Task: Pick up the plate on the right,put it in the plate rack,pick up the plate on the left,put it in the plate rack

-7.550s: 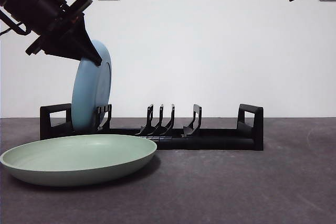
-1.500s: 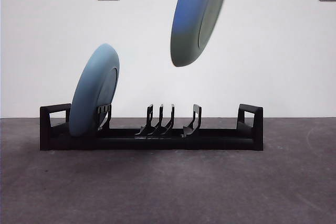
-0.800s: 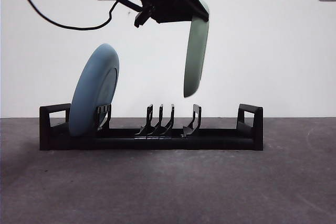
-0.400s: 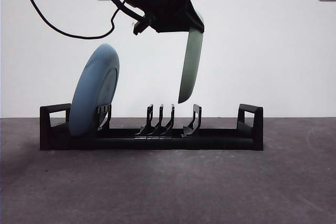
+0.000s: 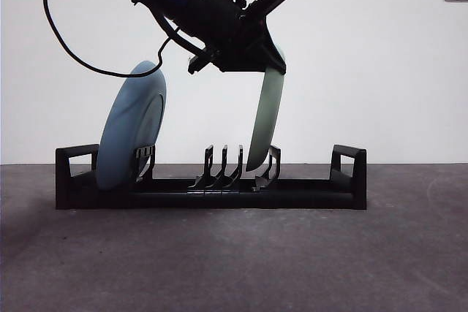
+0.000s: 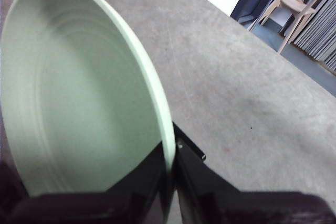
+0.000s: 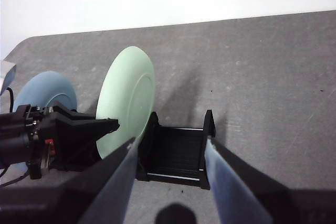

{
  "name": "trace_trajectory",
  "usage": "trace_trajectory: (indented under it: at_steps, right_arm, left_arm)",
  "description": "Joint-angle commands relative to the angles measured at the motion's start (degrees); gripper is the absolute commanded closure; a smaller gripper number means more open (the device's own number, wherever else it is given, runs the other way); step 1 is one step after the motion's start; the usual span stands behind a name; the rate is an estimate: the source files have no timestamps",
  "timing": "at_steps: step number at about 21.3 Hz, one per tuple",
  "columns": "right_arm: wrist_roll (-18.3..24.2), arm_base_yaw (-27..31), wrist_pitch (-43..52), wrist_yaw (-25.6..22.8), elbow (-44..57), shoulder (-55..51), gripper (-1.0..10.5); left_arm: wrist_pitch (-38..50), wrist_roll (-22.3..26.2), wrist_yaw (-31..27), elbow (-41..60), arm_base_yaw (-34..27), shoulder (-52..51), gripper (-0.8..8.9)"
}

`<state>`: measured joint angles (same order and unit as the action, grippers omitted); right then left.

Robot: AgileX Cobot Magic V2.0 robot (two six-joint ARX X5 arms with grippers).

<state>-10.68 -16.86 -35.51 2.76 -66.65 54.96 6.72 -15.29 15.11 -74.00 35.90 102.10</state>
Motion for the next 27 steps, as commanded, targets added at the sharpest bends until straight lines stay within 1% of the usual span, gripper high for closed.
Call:
trace_trajectory:
  at_steps: [1, 8, 16, 17, 21, 22, 27]
  right_arm:
    - [0.3, 0.0, 0.4, -0.2, 0.0, 0.3, 7.3]
    - [0.3, 0.0, 0.4, -0.2, 0.0, 0.3, 7.3]
    - [0.2, 0.0, 0.3, -0.2, 0.0, 0.3, 7.3]
    - [0.2, 0.0, 0.3, -0.2, 0.0, 0.3, 7.3]
    - [0.2, 0.0, 0.2, -0.2, 0.0, 0.3, 7.3]
    - [0.2, 0.0, 0.2, -0.2, 0.0, 0.3, 7.3]
    - [0.3, 0.0, -1.5, -0.1, 0.0, 0.5, 7.3]
  left_arm:
    - [-0.3, 0.3, -0.7, 0.1, -0.2, 0.2, 8.23]
    - [-2.0, 0.2, -0.7, 0.1, 0.1, 1.9, 8.23]
    - [-7.5, 0.3, 0.0, 0.1, 0.8, 2.0, 8.11]
    - [-8.1, 0.3, 0.3, 0.1, 0.8, 2.0, 8.0]
    - [-9.2, 0.2, 2.5, 0.1, 0.8, 1.9, 6.01]
    - [-9.3, 0.2, 3.6, 0.1, 0.8, 1.9, 5.83]
    - [-10.9, 0.8, 7.6, 0.1, 0.8, -1.2, 5.83]
